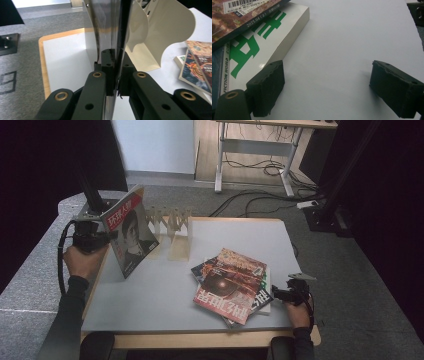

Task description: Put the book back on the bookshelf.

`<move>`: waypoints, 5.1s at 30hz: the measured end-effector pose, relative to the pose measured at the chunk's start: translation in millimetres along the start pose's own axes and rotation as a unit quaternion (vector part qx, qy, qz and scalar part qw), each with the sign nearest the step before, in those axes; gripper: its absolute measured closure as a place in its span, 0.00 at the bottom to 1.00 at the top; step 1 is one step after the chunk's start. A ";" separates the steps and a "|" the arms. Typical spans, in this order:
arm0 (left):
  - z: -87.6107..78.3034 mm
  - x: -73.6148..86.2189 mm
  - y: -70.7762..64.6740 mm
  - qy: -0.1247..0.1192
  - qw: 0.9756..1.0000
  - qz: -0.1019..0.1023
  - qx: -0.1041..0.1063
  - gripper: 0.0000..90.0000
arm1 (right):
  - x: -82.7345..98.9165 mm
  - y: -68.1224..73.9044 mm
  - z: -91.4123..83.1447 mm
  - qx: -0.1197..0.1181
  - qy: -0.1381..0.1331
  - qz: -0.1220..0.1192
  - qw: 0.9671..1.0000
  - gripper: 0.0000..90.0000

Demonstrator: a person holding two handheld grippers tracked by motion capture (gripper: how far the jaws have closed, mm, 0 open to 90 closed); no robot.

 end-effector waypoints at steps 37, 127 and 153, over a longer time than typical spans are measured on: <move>7.4 -9.7 1.4 -0.043 0.999 -0.019 -0.003 0.92 | 0.0 0.0 0.0 0.000 0.000 0.000 1.000 0.13; 39.4 -19.9 -10.5 -0.112 0.989 -0.091 -0.016 0.97 | 0.0 0.1 0.0 -0.001 0.000 0.001 1.000 0.13; 45.1 -63.5 -74.1 -0.097 0.994 -0.001 -0.043 0.97 | 0.0 0.1 0.0 -0.001 0.001 0.001 1.000 0.13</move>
Point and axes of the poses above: each handheld gripper's, and its own axes: z roughly forward along the jaws, x roughly out of its underside, y roughly to its left, the point moved 7 cm from there along z, roughly forward along the jaws, and after that the axes turned 8 degrees about y, right-handed, at the moved point
